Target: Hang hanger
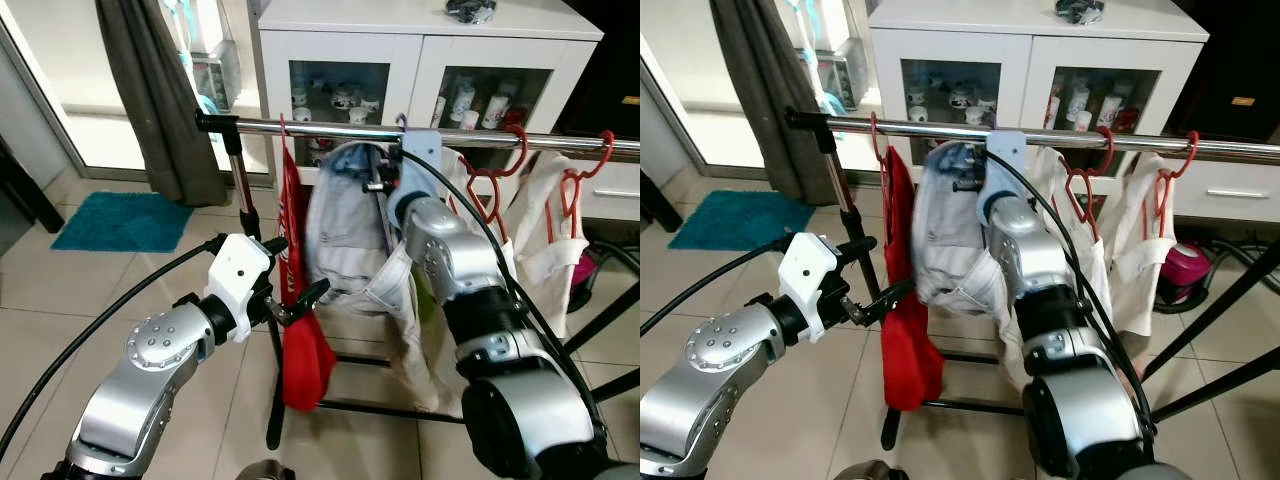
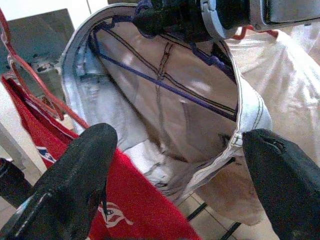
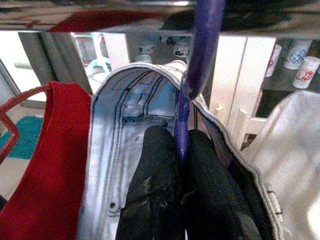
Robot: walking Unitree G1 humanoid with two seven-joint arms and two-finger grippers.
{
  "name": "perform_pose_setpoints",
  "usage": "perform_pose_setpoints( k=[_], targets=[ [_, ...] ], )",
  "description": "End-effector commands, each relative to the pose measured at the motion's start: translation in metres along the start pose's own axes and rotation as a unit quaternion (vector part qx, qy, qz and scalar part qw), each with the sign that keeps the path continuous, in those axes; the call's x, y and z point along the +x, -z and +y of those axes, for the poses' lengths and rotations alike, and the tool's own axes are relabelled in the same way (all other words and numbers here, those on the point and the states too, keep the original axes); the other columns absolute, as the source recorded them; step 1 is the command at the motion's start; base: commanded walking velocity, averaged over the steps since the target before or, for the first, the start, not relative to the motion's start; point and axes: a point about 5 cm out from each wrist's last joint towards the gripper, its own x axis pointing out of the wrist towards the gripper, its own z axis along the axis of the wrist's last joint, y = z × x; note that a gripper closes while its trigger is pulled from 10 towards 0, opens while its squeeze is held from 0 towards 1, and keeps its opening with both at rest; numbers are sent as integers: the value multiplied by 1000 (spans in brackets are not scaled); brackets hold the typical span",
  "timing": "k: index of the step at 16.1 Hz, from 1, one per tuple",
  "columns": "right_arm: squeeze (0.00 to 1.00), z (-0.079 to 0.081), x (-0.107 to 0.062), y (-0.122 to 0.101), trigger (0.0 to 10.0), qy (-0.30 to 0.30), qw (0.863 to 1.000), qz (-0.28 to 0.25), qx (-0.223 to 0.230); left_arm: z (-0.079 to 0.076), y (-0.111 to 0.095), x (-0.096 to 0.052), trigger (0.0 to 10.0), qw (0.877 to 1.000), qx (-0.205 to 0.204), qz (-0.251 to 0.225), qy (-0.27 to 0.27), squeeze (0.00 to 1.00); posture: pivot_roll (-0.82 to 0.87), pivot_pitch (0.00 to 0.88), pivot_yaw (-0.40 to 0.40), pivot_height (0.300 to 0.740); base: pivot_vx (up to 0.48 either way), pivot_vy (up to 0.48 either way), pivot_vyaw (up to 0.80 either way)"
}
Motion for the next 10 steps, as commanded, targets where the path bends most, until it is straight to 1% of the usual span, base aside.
perform_pose_setpoints(
  k=[1,3,4,5,6,7,8,9,10],
  targets=[
    [0,5,1,-14,10000,-11,1000,-28,-2,0,-3,-3,10000,1000,8,-1,-1,0,86,0,18,740,0,0,0],
    [0,9,2,-1,10000,-30,999,-8,-9,-1,-1,-3,10000,1000,10,3,1,0,84,0,18,740,0,0,0],
    [1000,10,-1,1,10000,-39,999,-17,2,-1,-1,-2,10000,1000,11,4,0,0,84,0,20,740,0,0,0],
    [1000,11,-4,1,10000,-54,998,-33,7,1,-2,-1,10000,1000,13,1,-9,0,83,0,22,740,0,0,0],
    [1000,10,-7,-2,10000,-58,997,-50,1,3,-2,-1,10000,1000,12,0,-18,0,87,0,24,740,0,0,0],
    [1000,13,-14,-5,10000,-91,993,-71,5,6,-2,0,10000,999,11,-1,-35,0,84,0,28,740,0,0,0],
    [1000,14,-31,-10,10000,-141,984,-100,47,10,-2,2,10000,998,2,-5,-57,0,79,0,34,740,0,0,0],
    [1000,12,-36,-10,10000,-144,983,-104,48,11,-2,3,10000,998,-1,-6,-63,0,78,0,35,740,0,0,0],
    [1000,6,-48,-10,10000,-149,981,-112,50,13,-3,5,10000,997,-7,-9,-75,0,76,0,37,740,0,0,0]
  ],
)
